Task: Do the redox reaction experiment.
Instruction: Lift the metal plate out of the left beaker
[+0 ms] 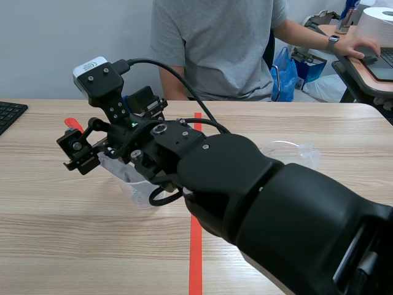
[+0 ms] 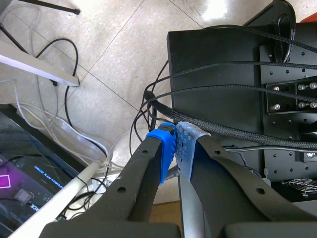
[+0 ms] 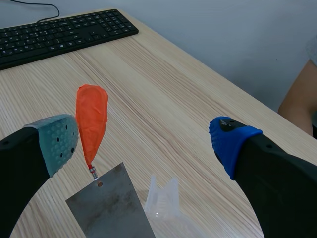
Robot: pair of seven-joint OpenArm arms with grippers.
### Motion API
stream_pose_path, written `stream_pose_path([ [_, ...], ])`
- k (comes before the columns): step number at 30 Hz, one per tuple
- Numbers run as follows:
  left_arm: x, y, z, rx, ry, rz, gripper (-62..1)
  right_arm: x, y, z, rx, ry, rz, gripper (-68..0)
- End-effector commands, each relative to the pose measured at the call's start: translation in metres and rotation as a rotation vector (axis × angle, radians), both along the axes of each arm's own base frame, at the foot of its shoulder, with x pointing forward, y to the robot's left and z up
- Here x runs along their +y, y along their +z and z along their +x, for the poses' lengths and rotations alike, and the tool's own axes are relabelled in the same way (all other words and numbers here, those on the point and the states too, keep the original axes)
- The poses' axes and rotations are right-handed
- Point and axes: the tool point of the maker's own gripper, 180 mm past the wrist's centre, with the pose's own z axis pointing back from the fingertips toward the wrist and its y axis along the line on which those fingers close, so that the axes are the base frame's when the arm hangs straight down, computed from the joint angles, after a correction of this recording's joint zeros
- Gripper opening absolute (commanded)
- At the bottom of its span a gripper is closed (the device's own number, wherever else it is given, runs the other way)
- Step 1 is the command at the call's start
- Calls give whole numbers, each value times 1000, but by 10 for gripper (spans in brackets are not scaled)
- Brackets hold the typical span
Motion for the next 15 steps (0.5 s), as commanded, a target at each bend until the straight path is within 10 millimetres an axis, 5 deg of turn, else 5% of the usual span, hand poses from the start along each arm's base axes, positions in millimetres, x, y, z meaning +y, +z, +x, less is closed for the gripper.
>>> stream_pose_path([
  [1, 0, 4, 1, -10, -2, -2, -590, 15, 27, 2, -32, 13, 59, -158],
  [15, 0, 4, 1, -10, -2, -2, -590, 29, 24, -14, 8, 109, 72, -180],
])
